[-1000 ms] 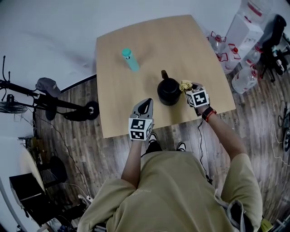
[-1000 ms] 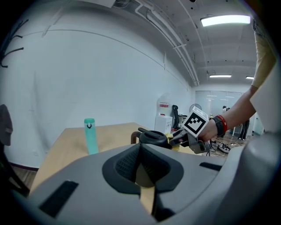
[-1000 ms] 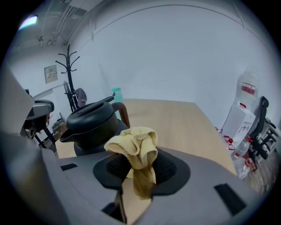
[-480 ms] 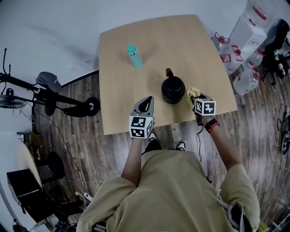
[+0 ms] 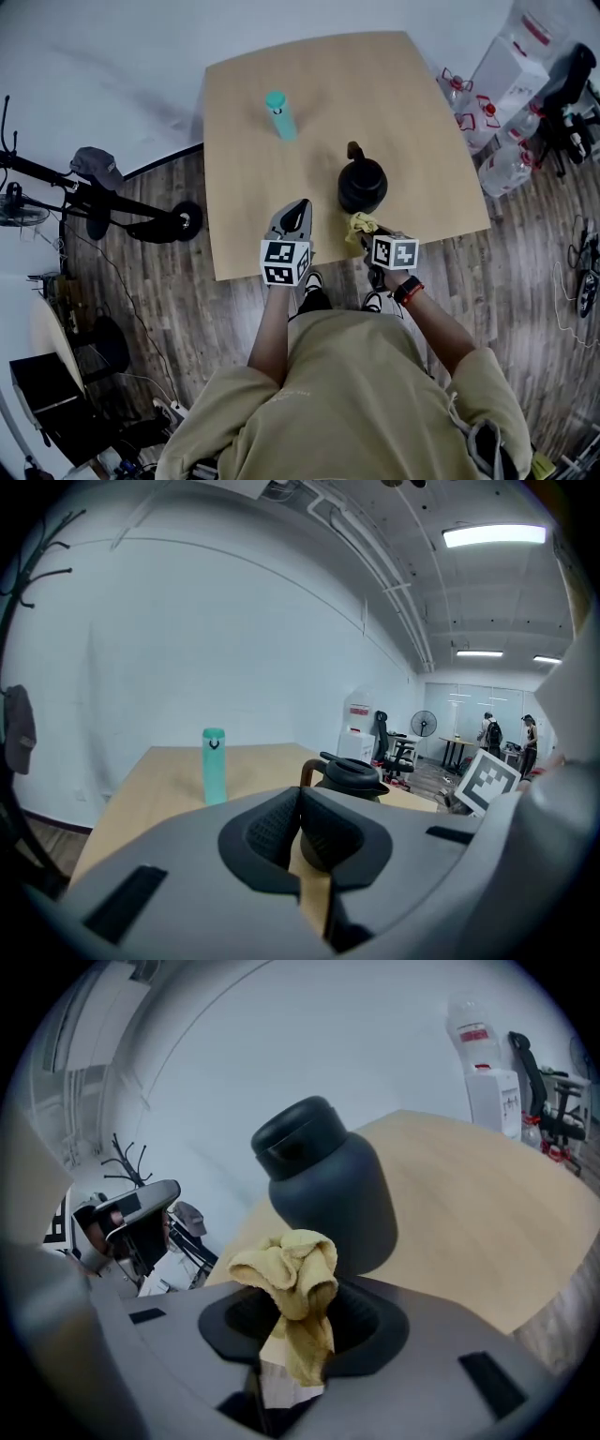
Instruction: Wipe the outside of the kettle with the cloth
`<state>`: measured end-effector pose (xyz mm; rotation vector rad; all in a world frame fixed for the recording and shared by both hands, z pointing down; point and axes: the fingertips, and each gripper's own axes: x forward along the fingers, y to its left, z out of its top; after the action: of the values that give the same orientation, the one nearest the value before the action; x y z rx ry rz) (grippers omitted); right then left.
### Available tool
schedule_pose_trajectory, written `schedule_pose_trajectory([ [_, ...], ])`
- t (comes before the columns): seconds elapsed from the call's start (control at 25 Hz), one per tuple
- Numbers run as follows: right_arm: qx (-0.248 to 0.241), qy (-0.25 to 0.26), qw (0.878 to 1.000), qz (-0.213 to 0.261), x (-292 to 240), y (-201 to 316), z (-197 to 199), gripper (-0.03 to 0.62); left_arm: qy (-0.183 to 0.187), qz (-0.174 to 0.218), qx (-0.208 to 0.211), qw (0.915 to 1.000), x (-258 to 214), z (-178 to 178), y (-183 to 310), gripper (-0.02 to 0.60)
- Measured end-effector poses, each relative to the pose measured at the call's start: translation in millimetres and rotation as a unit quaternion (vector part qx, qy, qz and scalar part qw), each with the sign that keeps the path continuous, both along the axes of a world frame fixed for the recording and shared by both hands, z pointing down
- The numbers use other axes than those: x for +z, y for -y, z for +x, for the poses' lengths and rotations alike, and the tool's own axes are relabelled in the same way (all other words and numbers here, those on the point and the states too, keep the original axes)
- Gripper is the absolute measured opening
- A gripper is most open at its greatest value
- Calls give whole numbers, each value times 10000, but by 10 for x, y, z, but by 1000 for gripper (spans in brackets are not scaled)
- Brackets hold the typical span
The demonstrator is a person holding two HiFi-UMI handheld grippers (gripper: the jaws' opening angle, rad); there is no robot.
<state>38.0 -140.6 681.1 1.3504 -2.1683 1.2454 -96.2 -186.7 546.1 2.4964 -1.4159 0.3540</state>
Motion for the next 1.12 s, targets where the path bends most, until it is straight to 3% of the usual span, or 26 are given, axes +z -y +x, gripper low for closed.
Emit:
schedule_pose_trajectory([
  [0.24, 298, 437, 9986, 16, -7, 254, -671, 150, 3, 73, -139, 9999, -70, -341, 74, 25],
  [0.48, 981, 762, 9923, 11, 8, 638, -988, 150, -10, 124, -143, 9998, -118, -544, 148, 25],
  [0.8, 2282, 1375, 9638, 70, -84, 1055, -911, 150, -5, 75, -89, 9999, -74, -661, 201, 25],
  [1.0, 2775, 1646, 9465, -6, -73, 1095, -874, 149, -10, 38, -35, 10000, -24, -659, 205, 25],
  [1.12, 2829, 1757, 9429, -51, -58, 1063, -841, 149, -10, 23, -30, 10000, -5, -658, 192, 25],
])
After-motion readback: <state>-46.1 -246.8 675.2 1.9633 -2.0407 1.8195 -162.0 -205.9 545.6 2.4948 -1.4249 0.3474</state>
